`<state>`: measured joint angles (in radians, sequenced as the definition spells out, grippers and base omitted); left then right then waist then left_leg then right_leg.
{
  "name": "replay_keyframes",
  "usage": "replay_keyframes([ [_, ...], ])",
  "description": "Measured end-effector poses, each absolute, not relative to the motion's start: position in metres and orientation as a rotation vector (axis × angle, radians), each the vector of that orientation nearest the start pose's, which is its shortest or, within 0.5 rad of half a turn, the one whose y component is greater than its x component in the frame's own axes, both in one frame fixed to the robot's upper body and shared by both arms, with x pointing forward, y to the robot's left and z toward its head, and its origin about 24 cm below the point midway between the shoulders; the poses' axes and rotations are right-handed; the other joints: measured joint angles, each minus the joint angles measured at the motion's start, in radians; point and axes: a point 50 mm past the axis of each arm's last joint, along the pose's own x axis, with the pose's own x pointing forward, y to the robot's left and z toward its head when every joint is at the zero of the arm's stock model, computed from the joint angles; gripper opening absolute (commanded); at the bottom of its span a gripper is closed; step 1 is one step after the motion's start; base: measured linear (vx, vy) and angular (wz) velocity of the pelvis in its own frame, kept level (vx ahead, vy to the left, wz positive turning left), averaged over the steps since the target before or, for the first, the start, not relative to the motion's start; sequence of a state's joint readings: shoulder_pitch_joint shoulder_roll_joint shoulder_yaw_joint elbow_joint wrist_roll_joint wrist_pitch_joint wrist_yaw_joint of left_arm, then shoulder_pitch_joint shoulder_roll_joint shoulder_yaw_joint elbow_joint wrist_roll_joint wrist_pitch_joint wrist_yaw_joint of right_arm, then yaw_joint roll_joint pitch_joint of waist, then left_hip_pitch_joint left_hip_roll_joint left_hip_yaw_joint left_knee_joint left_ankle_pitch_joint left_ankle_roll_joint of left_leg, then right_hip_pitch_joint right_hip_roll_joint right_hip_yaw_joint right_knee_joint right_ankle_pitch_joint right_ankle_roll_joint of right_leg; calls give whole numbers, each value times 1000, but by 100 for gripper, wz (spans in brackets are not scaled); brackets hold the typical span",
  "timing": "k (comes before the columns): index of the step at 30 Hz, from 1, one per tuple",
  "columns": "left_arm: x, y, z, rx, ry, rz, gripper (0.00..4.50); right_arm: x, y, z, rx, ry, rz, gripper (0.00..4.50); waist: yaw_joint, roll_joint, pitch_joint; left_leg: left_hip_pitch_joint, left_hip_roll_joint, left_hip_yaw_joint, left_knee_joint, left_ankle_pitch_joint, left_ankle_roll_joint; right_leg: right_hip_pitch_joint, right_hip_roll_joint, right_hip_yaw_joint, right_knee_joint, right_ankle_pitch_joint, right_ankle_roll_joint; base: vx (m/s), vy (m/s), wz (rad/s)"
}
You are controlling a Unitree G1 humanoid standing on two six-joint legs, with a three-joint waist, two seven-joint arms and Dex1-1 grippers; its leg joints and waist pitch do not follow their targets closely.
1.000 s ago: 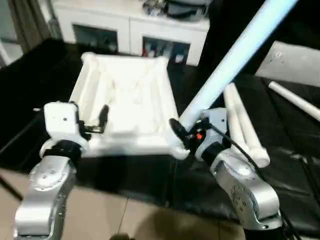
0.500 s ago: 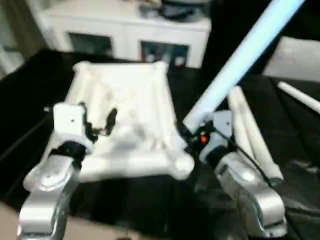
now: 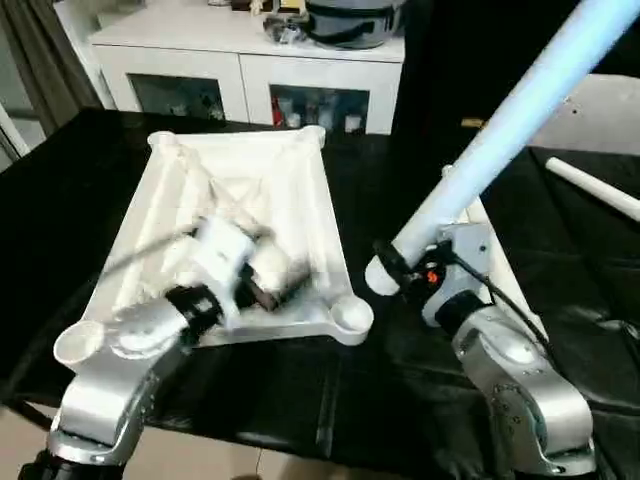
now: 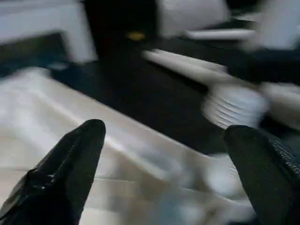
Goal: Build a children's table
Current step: Move to table, then insert table leg to table base
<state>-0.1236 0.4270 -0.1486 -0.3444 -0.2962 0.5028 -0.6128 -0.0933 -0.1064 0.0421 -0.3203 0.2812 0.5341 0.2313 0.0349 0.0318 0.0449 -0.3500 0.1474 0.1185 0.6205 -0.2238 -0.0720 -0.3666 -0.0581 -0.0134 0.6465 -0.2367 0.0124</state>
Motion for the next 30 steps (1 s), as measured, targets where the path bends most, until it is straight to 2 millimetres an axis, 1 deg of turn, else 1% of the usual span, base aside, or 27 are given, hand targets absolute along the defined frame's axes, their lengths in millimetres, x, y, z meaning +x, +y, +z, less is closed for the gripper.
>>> replay_keyframes([
  [4,239,135,90,202,260,-1031,450,258,-132,88,132,153,420,190,-1,0,0,-1,1,1,-2,0,0,-1,1,0,0,1,-1,0,0,0],
  [6,238,135,88,215,275,-1067,422,258,-134,88,136,160,428,190,-1,0,0,-3,1,1,-3,0,0,-2,1,0,0,1,-2,0,0,0],
  [8,243,137,86,265,295,-1110,416,258,-135,89,126,165,449,190,0,-1,0,-3,2,2,-3,1,0,-2,1,0,0,2,-4,0,0,0],
  [10,249,145,86,305,316,-1123,388,260,-134,92,118,153,477,190,0,0,0,-5,2,2,-4,1,1,-5,1,0,-1,1,-4,0,0,0],
  [11,250,146,85,309,322,-1133,388,260,-134,93,115,151,484,190,0,-1,0,-6,2,3,-4,2,2,-6,1,0,-1,1,-4,0,0,0],
  [12,253,145,84,312,337,-1164,370,260,-135,93,111,153,499,190,0,-1,0,-7,2,3,-4,2,2,-7,1,0,-2,1,-4,0,0,0],
  [13,256,145,83,321,351,-1192,366,259,-135,93,101,157,516,190,3,-1,0,-8,2,4,-4,2,3,-9,1,0,-2,1,-4,0,0,0],
  [14,259,146,82,335,363,-1204,366,259,-134,93,95,161,531,190,4,-1,0,-10,2,5,-4,3,3,-11,1,0,-2,1,-4,0,0,0],
  [15,262,147,81,348,374,-1213,342,258,-133,92,95,164,547,190,3,0,-1,-12,2,5,-4,3,3,-13,1,0,-2,1,-4,0,0,0],
  [16,263,147,80,352,382,-1221,342,258,-132,92,96,166,554,190,3,0,-1,-15,2,5,-4,3,3,-14,1,0,-2,1,-4,0,0,0],
  [17,264,147,79,358,389,-1233,331,257,-132,92,97,168,556,190,3,0,-1,-15,3,5,-4,3,3,-16,1,-1,-2,1,-4,0,0,0],
  [19,266,146,77,375,401,-1259,324,257,-133,91,95,170,564,190,3,0,-1,-16,3,5,-4,3,3,-16,1,-1,-2,1,-4,0,0,0],
  [26,273,144,65,392,431,-1301,250,255,-132,95,91,154,575,190,3,1,-1,-15,6,8,-4,3,3,-15,1,-1,-1,2,-5,0,0,0],
  [30,277,144,67,411,422,-1304,221,254,-130,94,87,158,589,190,3,1,-1,-15,7,9,-4,3,2,-15,1,-1,-1,2,-6,0,0,0],
])
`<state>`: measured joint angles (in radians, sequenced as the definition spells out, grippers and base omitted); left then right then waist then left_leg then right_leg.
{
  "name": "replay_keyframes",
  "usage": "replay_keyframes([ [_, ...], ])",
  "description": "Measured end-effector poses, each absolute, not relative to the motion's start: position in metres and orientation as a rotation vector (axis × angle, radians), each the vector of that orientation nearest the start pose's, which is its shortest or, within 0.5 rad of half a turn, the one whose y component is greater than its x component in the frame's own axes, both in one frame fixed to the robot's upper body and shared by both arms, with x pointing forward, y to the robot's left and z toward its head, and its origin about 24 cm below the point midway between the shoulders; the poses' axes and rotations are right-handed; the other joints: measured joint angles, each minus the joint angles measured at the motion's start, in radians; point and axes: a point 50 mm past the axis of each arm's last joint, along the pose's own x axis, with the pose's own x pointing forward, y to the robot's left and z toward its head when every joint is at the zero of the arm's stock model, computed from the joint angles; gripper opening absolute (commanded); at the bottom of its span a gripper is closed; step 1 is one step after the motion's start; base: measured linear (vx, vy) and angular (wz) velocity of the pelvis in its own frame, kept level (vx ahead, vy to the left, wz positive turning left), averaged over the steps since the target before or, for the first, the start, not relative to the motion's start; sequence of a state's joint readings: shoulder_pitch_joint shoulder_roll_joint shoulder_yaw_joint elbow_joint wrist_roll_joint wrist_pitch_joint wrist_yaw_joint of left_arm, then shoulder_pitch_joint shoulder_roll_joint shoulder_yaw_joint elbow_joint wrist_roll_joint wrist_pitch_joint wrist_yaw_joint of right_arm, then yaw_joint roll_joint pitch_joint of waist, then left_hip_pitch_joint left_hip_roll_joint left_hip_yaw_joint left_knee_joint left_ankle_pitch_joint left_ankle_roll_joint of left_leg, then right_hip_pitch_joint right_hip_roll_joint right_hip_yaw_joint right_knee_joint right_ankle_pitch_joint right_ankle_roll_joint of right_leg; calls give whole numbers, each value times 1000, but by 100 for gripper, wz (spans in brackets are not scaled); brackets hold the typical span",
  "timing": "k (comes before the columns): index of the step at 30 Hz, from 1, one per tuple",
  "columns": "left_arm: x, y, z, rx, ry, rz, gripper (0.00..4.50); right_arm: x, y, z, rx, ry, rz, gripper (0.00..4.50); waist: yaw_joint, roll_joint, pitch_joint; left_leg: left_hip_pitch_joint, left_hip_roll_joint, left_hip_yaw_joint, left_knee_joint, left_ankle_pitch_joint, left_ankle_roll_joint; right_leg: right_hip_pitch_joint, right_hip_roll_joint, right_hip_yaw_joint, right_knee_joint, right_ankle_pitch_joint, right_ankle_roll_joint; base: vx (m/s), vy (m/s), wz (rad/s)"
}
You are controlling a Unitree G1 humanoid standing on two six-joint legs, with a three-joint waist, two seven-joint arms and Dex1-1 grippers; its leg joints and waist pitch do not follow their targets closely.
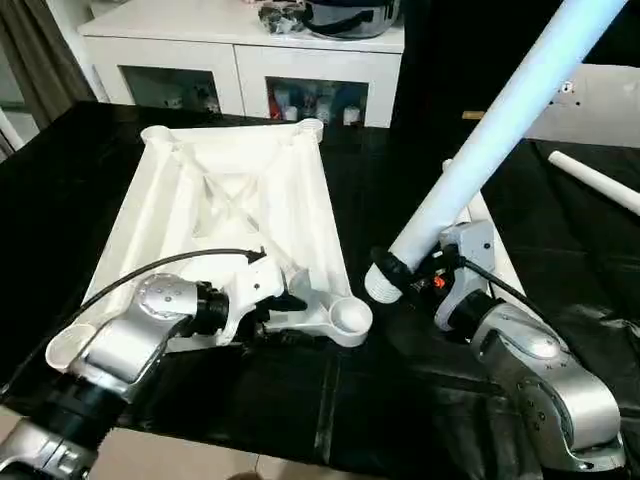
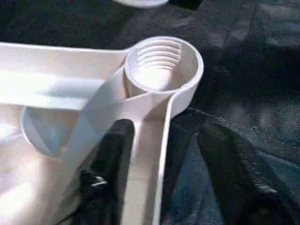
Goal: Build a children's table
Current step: Insert table leg to table base
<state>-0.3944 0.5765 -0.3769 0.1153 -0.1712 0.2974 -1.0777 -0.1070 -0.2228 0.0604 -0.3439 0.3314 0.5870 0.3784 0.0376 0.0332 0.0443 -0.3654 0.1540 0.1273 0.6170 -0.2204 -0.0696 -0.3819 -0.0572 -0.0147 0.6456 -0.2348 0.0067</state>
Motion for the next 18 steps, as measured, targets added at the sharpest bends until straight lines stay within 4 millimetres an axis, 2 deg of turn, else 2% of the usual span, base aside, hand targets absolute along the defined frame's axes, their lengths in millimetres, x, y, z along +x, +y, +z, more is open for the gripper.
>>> replay_keyframes([
  [10,278,147,62,413,443,-1312,118,252,-127,92,76,172,606,190,0,0,0,0,1,1,0,0,0,0,0,0,0,0,0,0,0,0],
  [12,277,147,62,415,444,-1319,118,252,-126,91,74,174,611,190,0,0,0,0,1,2,0,0,0,0,0,0,0,0,0,0,0,0],
  [18,277,148,59,447,455,-1325,61,252,-126,91,72,175,611,190,0,0,0,0,1,2,0,0,0,0,0,0,0,0,0,0,0,0],
])
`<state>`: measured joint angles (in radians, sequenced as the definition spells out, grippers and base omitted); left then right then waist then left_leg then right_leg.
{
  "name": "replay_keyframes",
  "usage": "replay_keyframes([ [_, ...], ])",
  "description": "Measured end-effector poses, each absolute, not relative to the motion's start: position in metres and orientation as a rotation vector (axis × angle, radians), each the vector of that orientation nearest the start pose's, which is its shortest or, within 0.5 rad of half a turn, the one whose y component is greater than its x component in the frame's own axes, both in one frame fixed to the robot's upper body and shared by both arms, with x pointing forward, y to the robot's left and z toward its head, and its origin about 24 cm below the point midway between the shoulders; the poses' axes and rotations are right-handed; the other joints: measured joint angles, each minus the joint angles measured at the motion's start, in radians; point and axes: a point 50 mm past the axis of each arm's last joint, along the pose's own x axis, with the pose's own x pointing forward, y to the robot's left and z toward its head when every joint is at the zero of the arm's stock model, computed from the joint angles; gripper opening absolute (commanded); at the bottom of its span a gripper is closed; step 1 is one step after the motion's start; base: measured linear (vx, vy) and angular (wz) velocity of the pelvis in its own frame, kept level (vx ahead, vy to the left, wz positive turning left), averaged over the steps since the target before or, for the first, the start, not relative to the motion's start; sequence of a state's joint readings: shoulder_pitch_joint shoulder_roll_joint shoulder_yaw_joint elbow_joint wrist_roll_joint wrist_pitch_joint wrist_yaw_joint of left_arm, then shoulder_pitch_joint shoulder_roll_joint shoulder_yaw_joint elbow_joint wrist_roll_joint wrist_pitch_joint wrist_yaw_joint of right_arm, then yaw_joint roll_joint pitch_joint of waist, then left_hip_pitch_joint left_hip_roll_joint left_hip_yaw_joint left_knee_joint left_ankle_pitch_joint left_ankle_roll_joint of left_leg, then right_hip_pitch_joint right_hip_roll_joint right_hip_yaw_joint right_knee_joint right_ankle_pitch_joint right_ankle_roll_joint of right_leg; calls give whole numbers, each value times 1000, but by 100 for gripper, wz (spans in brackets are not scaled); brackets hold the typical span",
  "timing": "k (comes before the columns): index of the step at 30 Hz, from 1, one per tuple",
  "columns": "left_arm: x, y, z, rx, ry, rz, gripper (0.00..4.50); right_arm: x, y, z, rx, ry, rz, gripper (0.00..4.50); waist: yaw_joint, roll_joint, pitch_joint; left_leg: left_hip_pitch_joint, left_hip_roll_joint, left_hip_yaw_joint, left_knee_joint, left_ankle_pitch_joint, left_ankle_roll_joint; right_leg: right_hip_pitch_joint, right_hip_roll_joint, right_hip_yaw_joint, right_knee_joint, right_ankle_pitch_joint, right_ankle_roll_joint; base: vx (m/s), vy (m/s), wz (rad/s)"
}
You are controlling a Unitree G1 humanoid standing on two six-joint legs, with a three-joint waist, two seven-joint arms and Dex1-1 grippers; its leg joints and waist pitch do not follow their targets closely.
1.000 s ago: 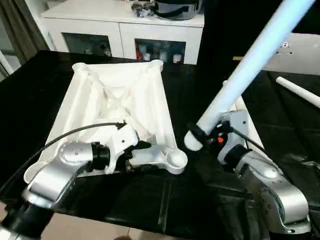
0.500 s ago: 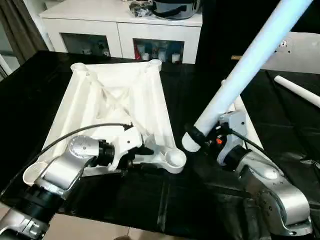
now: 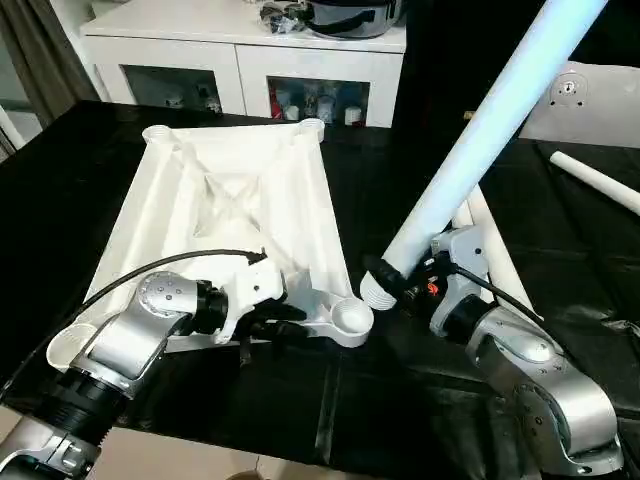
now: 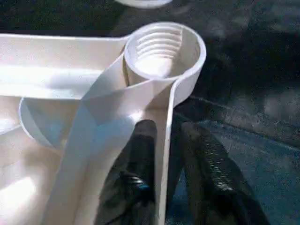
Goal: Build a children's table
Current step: Insert table leg to table base
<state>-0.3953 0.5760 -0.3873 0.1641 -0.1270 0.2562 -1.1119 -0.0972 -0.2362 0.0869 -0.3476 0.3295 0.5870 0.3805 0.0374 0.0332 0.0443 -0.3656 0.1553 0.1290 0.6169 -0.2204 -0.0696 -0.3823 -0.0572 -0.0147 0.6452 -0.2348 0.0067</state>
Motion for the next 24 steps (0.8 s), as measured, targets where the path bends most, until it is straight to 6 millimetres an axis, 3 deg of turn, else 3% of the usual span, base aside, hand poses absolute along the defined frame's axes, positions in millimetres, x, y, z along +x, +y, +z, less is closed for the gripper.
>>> replay_keyframes([
  [9,276,150,58,503,455,-1339,2,252,-127,91,71,175,610,190,-2,0,0,0,0,1,0,0,0,0,0,0,-1,0,0,0,0,0],
  [18,278,150,56,551,422,-1334,0,252,-127,91,72,175,611,190,-2,0,0,0,0,1,0,0,0,0,0,1,-1,0,0,0,0,0],
  [24,294,143,51,504,375,-1192,0,254,-124,95,77,159,617,190,-11,0,0,0,2,4,-1,1,-2,0,1,2,1,2,-3,0,0,0],
])
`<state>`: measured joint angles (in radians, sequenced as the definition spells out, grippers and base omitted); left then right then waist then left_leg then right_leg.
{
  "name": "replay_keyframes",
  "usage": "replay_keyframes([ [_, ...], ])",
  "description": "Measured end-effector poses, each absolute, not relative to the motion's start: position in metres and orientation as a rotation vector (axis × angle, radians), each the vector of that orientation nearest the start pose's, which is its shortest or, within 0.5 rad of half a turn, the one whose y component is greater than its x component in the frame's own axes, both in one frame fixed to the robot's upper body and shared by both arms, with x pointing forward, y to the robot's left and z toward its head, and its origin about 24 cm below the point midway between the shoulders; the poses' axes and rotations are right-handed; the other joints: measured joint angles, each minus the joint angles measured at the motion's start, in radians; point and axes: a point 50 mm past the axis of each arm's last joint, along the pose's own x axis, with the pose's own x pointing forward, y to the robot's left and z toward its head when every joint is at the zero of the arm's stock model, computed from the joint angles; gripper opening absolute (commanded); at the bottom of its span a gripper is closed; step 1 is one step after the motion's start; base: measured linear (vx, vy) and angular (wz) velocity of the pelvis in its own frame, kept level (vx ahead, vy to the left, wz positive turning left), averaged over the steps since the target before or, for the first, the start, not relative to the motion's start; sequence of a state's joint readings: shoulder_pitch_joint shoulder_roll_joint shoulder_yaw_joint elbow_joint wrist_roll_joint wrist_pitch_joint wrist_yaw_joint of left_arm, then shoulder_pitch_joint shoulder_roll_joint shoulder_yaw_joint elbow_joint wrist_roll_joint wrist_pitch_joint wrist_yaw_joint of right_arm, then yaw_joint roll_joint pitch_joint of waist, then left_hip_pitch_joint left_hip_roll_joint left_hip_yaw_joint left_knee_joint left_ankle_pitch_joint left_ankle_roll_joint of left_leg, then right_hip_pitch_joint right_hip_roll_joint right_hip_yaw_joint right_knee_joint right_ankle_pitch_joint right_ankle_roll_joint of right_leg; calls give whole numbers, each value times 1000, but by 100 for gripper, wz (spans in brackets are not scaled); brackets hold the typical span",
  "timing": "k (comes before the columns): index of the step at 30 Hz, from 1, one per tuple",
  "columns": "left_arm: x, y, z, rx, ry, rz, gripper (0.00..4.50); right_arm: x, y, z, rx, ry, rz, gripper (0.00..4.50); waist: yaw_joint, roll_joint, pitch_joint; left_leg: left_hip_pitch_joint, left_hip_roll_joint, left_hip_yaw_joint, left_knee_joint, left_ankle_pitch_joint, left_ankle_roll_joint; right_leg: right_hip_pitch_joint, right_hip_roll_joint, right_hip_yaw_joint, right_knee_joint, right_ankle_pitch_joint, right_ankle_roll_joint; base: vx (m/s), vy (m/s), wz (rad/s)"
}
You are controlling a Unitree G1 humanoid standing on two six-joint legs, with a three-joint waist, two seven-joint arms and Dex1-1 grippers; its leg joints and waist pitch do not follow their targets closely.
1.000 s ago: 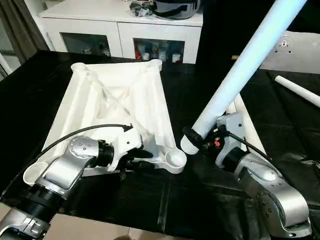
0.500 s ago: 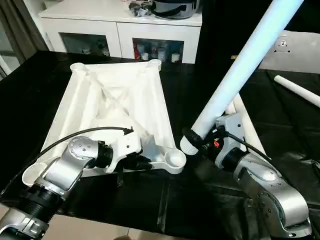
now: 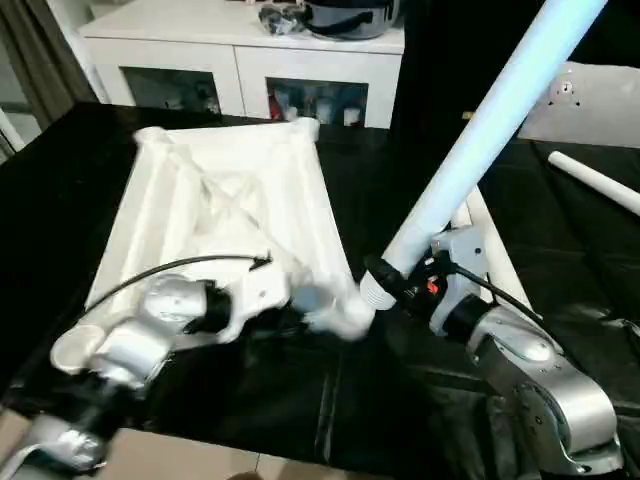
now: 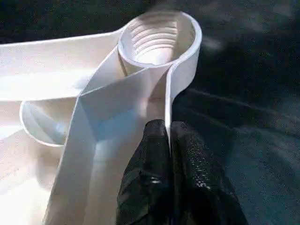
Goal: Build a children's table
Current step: Insert table leg to table base
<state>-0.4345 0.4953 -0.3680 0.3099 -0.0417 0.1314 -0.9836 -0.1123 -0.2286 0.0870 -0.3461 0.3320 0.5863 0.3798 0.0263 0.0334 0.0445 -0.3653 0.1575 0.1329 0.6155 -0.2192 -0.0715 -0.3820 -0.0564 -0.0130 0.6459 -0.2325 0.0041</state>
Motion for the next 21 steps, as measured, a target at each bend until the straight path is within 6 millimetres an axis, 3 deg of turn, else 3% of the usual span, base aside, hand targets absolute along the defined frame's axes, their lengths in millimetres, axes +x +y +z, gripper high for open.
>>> replay_keyframes([
  [8,294,149,53,461,394,-1189,0,254,-124,95,78,159,619,190,8,0,0,-1,2,4,-10,2,-1,-3,1,-1,-5,-2,-1,0,0,0],
  [9,294,149,53,445,401,-1190,45,254,-124,95,78,159,619,190,8,0,0,-1,2,6,-11,2,-1,-3,1,-1,-7,-2,-1,0,0,0],
  [14,294,151,53,424,416,-1181,62,254,-124,95,78,160,619,190,12,0,0,0,3,7,-12,2,-1,-3,1,-2,-10,-2,-1,0,0,0],
  [16,294,151,53,426,418,-1174,94,254,-124,94,79,163,619,190,14,0,0,0,3,8,-12,2,0,-3,0,-2,-9,-2,-1,0,0,0],
  [21,295,154,50,436,444,-1159,96,254,-124,94,79,163,619,190,15,0,0,0,4,9,-12,3,0,-2,0,-2,-9,-2,-1,0,0,0],
])
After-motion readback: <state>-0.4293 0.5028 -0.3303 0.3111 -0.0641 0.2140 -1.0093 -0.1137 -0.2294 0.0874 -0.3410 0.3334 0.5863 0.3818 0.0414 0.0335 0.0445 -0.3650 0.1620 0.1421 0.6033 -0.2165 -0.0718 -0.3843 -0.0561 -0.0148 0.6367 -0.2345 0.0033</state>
